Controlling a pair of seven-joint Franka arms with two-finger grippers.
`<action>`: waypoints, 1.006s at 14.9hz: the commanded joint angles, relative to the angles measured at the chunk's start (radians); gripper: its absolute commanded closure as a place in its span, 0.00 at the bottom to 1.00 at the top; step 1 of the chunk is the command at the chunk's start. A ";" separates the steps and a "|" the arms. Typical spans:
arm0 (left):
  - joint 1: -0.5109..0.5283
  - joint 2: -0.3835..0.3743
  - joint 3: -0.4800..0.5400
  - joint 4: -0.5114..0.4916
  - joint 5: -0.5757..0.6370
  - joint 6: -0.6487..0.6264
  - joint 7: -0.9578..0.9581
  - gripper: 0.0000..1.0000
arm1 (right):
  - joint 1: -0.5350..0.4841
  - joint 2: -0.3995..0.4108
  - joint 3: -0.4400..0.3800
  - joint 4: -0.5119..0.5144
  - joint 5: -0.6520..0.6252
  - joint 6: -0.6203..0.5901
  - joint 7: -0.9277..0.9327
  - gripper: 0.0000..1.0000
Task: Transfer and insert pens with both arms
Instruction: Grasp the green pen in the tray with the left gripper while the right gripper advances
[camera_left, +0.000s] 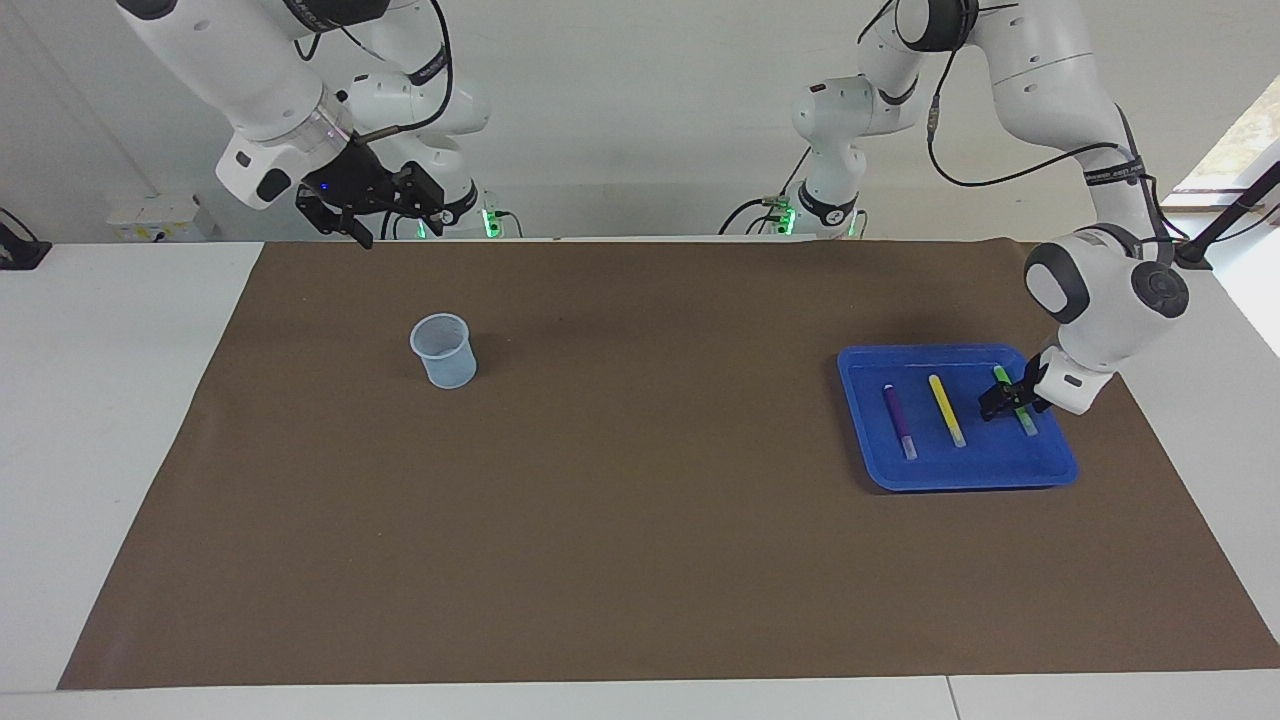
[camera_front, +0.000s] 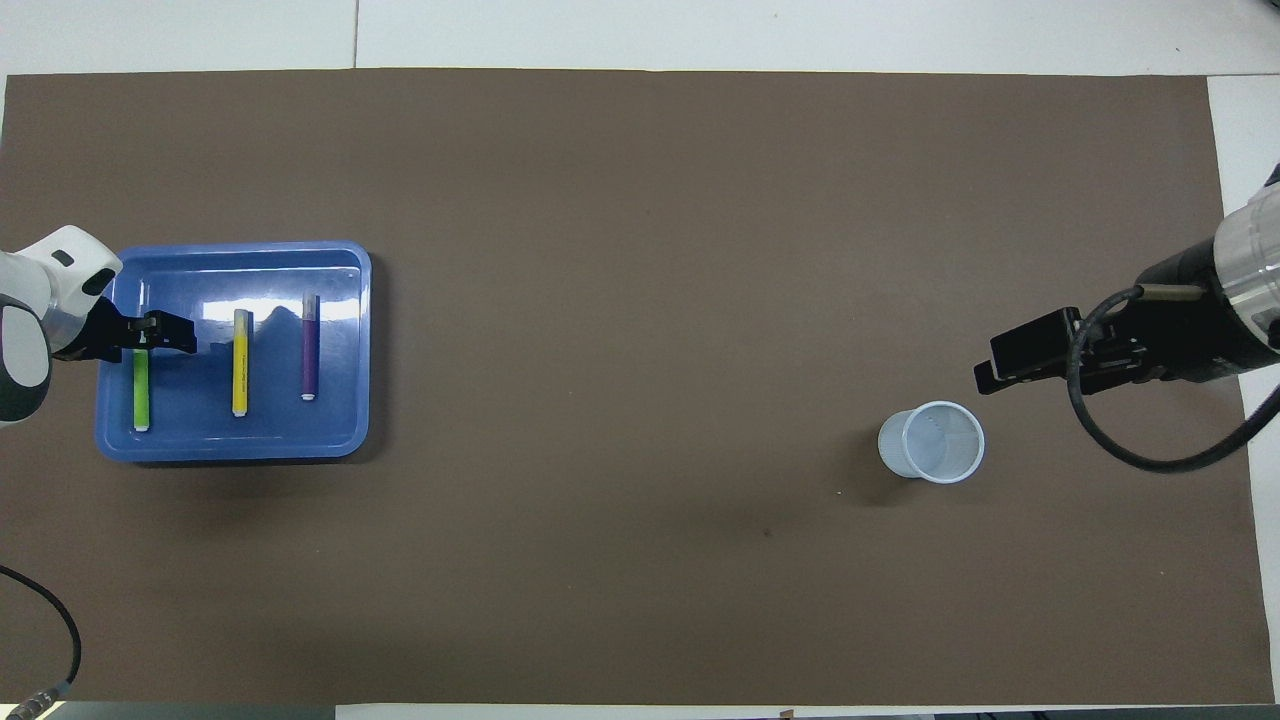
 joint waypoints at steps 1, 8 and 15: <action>0.007 0.003 -0.001 -0.008 -0.013 0.017 0.018 0.00 | -0.010 -0.072 0.005 -0.133 0.114 0.104 -0.012 0.00; 0.007 0.006 0.000 -0.019 -0.013 0.021 0.018 0.02 | -0.002 -0.114 0.013 -0.216 0.257 0.155 0.123 0.00; 0.004 0.008 0.000 -0.037 -0.013 0.029 0.009 0.11 | 0.165 -0.184 0.016 -0.377 0.446 0.452 0.321 0.00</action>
